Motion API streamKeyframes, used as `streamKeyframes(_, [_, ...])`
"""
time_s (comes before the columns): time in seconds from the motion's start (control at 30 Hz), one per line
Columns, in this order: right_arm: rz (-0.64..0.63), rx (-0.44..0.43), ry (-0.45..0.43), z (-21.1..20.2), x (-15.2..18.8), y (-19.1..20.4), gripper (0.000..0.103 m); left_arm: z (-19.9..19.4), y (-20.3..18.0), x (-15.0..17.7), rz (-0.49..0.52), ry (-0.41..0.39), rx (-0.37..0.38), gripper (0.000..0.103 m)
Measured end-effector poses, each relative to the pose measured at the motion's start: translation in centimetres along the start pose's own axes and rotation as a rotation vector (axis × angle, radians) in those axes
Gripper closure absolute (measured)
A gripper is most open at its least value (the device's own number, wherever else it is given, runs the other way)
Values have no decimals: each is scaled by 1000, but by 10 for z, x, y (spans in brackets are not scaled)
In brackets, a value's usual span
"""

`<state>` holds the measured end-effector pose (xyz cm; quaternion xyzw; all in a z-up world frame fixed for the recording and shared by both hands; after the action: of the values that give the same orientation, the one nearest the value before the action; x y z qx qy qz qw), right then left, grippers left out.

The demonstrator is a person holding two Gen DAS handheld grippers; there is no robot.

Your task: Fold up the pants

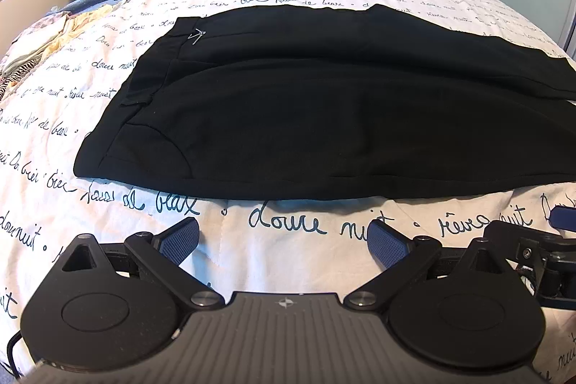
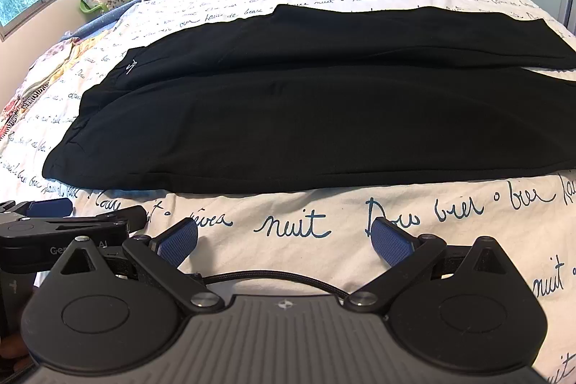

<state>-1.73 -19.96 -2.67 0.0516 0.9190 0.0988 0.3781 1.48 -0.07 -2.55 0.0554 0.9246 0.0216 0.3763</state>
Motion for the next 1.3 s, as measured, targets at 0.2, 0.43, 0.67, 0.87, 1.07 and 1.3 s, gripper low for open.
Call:
streamKeyframes(0.2, [-5,-15,6,0,-6,-1,0,0,0,-3,12,-2,12,3])
streamKeyframes(0.43, [-141,-114,-38,-2,-45,14,0,-4,20,-21,-9,-61,13,3])
streamKeyframes(0.67, [-499,-293,-254,9,-102,52,0,7,51,-49,-29,-84,18,6])
streamKeyframes(0.87, [-641,-352,-185,94,-168,72,0,17,76,-66,-89,-69,3,7])
streamKeyframes(1.07, [-550,-416,-64,188,-231,70,0,35,98,-76,-165,-18,21,8])
streamKeyframes(1.3, [-536,-575,2,262,-259,94,10,54,114,-93,-191,2,-1,8])
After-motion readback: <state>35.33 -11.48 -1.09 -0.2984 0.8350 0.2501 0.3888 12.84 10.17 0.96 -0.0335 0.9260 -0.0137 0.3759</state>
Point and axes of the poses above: each gripper's, at about its wrist camera, not at the fingertips, and z roughly the way its jaws point, y to its left, x to its underside, the point moved 2 cm from there along z, roughly the way its jaws point, and after that the axes turned 5 degrees about -y, right-handed, at the moved point
